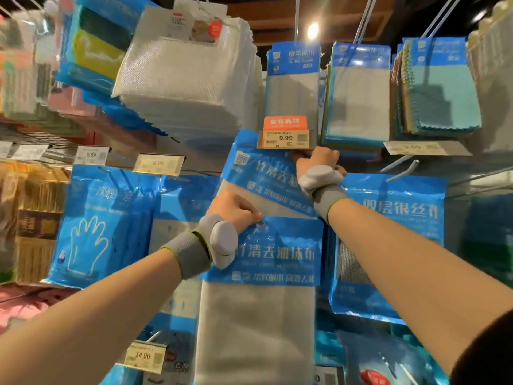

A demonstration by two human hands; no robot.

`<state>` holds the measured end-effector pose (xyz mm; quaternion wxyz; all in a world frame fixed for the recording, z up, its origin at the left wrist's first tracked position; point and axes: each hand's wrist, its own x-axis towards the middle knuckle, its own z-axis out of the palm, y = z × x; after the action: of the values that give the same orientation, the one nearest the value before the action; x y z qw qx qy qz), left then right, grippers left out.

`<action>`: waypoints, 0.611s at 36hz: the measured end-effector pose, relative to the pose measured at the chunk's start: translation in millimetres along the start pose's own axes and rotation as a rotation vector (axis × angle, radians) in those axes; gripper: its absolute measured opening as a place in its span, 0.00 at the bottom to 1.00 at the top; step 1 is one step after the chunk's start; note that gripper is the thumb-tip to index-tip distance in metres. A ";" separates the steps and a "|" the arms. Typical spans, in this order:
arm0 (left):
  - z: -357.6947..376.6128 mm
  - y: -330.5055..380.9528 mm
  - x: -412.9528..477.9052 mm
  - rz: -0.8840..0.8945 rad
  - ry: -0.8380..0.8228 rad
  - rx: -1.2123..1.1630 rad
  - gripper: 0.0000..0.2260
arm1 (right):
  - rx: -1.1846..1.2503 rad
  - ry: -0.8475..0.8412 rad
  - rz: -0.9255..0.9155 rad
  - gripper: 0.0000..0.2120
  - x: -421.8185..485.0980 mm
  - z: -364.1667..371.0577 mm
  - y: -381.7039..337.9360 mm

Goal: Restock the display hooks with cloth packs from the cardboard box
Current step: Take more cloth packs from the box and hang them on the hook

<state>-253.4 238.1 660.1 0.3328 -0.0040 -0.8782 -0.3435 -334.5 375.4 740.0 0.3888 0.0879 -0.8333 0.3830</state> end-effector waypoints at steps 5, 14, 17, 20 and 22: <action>1.5 -1.9 1.9 0.008 -0.016 0.015 0.05 | 0.012 0.003 0.048 0.15 9.7 0.7 -6.8; 5.4 -9.5 8.8 -0.048 -0.004 0.015 0.04 | -0.114 -0.032 -0.172 0.15 11.2 17.1 15.6; 6.2 -13.3 9.4 -0.061 0.006 0.029 0.04 | -0.120 0.064 -0.094 0.23 6.4 24.9 27.3; 7.4 -17.3 9.1 -0.074 0.013 0.046 0.05 | 0.131 -0.085 -0.025 0.38 0.2 38.9 59.5; 10.1 -20.9 9.7 -0.088 0.018 0.059 0.05 | 0.383 -0.173 -0.040 0.44 -6.9 51.0 76.3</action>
<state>-271.7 226.1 647.7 0.3253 0.0473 -0.8842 -0.3319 -393.3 391.1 670.9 0.2994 0.2092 -0.7735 0.5179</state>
